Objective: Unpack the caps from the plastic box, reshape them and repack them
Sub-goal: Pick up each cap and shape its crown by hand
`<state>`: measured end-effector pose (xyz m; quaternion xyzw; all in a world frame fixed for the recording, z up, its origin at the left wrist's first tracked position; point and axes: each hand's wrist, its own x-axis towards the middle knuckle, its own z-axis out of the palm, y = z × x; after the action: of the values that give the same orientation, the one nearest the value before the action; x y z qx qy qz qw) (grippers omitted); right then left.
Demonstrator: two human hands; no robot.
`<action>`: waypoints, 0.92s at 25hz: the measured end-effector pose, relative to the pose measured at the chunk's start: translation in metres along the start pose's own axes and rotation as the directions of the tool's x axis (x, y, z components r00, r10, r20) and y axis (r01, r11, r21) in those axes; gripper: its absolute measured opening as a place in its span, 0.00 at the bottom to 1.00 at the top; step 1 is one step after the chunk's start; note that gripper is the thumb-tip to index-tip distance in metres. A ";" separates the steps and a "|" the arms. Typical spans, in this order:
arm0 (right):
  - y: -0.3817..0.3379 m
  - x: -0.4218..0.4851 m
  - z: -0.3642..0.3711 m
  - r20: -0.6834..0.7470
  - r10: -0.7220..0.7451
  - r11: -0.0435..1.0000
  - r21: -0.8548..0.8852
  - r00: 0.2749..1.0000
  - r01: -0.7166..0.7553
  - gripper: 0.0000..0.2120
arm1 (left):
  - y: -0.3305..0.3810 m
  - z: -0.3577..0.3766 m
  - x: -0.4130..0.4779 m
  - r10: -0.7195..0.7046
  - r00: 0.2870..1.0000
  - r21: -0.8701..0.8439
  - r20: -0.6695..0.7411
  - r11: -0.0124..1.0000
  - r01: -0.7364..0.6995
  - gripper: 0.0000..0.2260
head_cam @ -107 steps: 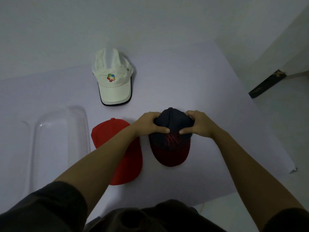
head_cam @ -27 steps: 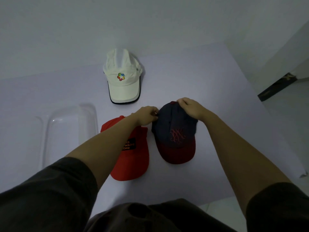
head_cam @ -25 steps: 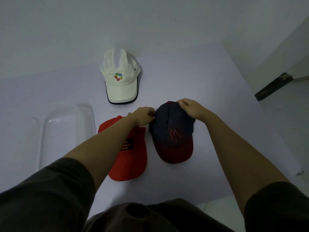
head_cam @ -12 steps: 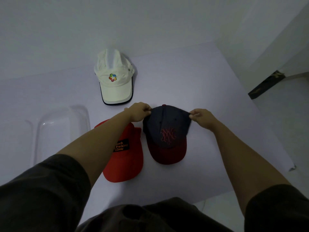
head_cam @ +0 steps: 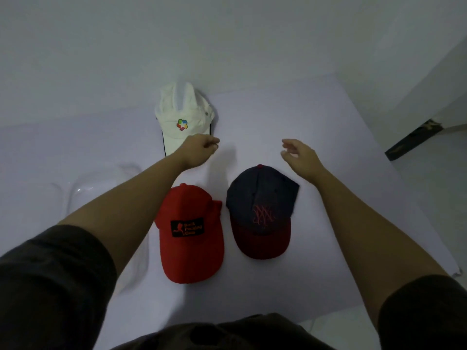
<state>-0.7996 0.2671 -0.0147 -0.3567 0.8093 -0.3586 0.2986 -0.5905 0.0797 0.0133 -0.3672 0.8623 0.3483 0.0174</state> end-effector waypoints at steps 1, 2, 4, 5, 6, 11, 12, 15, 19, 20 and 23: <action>-0.015 0.010 0.008 0.009 -0.030 1.000 -0.006 1.000 0.030 0.19 | -0.004 -0.011 0.002 -0.006 0.999 -0.010 -0.046 1.000 0.006 0.16; -0.029 0.021 0.018 0.028 -0.053 0.999 -0.009 0.998 0.054 0.19 | -0.009 -0.021 0.003 -0.017 0.996 -0.023 -0.091 1.000 0.015 0.16; -0.054 0.040 0.038 0.065 -0.081 0.996 -0.017 0.995 0.083 0.20 | -0.022 -0.036 0.004 -0.049 0.982 -0.060 -0.182 0.997 0.039 0.16; -0.065 0.048 0.047 0.079 -0.093 0.995 -0.031 0.993 0.095 0.21 | -0.029 -0.041 0.004 -0.069 0.970 -0.088 -0.234 0.995 0.049 0.17; -0.075 0.056 0.057 0.096 -0.107 0.993 -0.048 0.990 0.112 0.21 | -0.037 -0.046 0.005 -0.085 0.954 -0.114 -0.288 0.992 0.055 0.17; -0.106 0.097 0.093 0.228 -0.167 0.954 -0.210 0.959 0.216 0.28 | -0.087 -0.062 0.023 -0.152 0.958 0.024 -0.241 0.986 0.163 0.31; -0.109 0.105 0.099 0.246 -0.171 0.941 -0.245 0.954 0.233 0.30 | -0.095 -0.063 0.028 -0.164 0.962 0.042 -0.217 0.983 0.177 0.34; -0.121 0.128 0.113 0.264 -0.174 0.930 -0.272 0.949 0.246 0.38 | -0.112 -0.064 0.042 -0.190 0.968 0.013 -0.163 0.981 0.195 0.43; -0.124 0.156 0.138 0.291 -0.131 0.908 -0.349 0.948 0.233 0.54 | -0.129 -0.064 0.068 -0.134 0.984 0.016 -0.121 0.991 0.136 0.54; -0.123 0.160 0.143 0.295 -0.116 0.891 -0.392 0.948 0.231 0.58 | -0.131 -0.063 0.072 -0.117 0.988 0.032 -0.104 0.992 0.121 0.56; -0.119 0.164 0.157 0.286 -0.134 0.831 -0.488 0.949 0.265 0.60 | -0.131 -0.063 0.080 -0.110 0.992 0.175 -0.066 0.977 0.120 0.55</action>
<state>-0.7334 0.0218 -0.0466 -0.5477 0.7918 -0.1096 0.2472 -0.5495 -0.0723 -0.0392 -0.4233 0.8674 0.2577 0.0463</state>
